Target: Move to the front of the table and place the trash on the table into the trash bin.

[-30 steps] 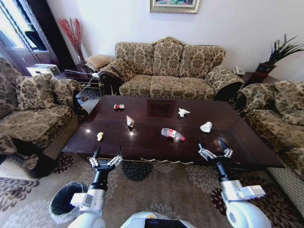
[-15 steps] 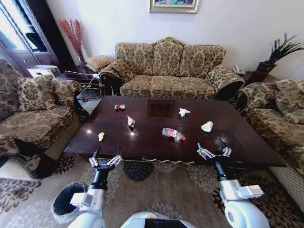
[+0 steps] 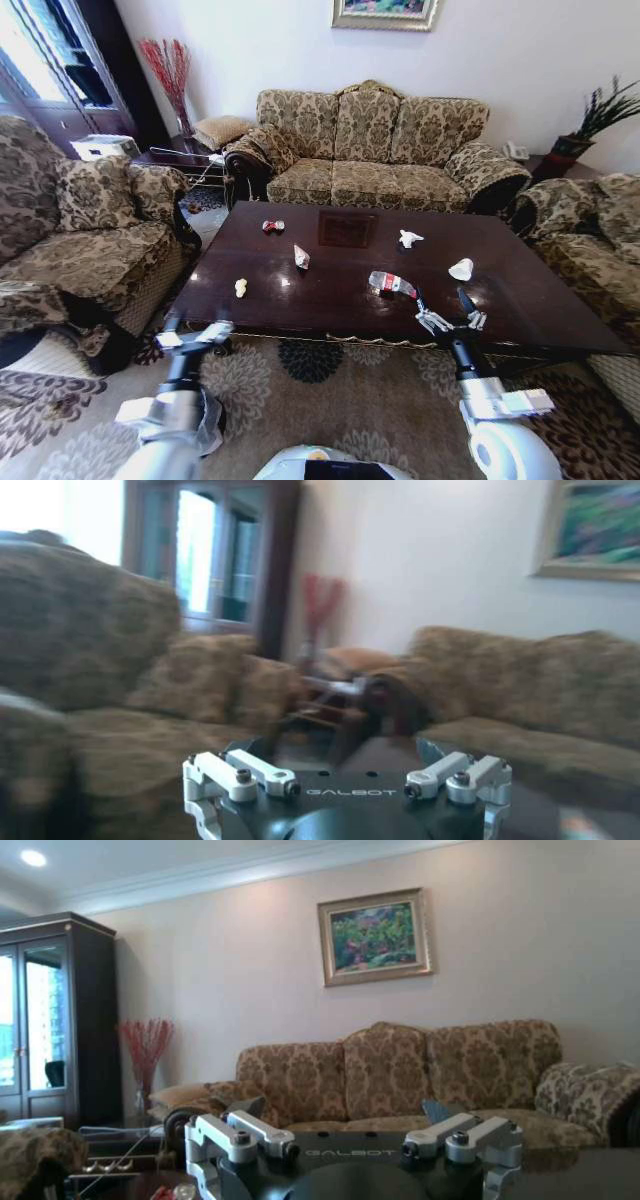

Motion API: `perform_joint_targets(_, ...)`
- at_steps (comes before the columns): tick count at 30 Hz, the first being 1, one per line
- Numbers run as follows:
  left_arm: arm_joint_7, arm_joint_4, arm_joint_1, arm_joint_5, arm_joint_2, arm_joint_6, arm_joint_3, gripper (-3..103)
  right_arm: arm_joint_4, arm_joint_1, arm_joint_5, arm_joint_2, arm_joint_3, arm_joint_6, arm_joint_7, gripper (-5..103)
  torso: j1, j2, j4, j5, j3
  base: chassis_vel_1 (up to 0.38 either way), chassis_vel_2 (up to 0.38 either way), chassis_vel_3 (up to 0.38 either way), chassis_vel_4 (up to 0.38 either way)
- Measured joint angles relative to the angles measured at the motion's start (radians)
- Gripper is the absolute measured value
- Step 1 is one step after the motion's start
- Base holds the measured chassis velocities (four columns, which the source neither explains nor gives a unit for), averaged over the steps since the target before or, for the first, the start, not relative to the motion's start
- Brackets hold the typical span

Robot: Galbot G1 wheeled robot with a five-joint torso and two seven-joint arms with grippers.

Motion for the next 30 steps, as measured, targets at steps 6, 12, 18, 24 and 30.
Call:
perform_joint_targets(6,-0.118,0.175,-0.043,-0.114,0.042,0.018,-0.285,99,0.000,0.010,0.012,0.000,0.004,-0.014,0.010,100,0.000,0.000,0.0003,0.0004,0.000,0.000,0.000,0.000,0.000)
perform_joint_targets(12,-0.156,0.402,-0.093,-0.197,0.119,0.053,-0.413,99,-0.003,-0.004,0.027,0.003,0.000,-0.012,0.003,100,0.000,0.000,0.0001,-0.0002,0.000,0.000,0.000,0.000,0.000)
perform_joint_targets(18,-0.052,0.728,-0.103,-0.141,0.269,0.025,-0.432,99,0.004,-0.002,0.066,-0.028,0.010,-0.012,-0.006,100,0.000,0.000,-0.0001,-0.0001,0.000,0.000,0.000,0.000,0.000)
perform_joint_targets(24,0.213,1.120,-0.128,-0.159,0.399,0.011,-0.350,98,0.015,0.021,0.087,-0.048,0.011,-0.019,-0.004,100,0.000,0.000,0.0003,-0.0014,0.000,0.000,0.000,0.000,0.000)
perform_joint_targets(30,0.450,1.201,-0.102,-0.123,0.453,0.097,-0.300,97,-0.004,0.004,0.083,-0.039,0.013,-0.015,-0.016,100,0.000,0.000,0.0001,0.0004,0.000,0.000,0.000,0.000,0.000)
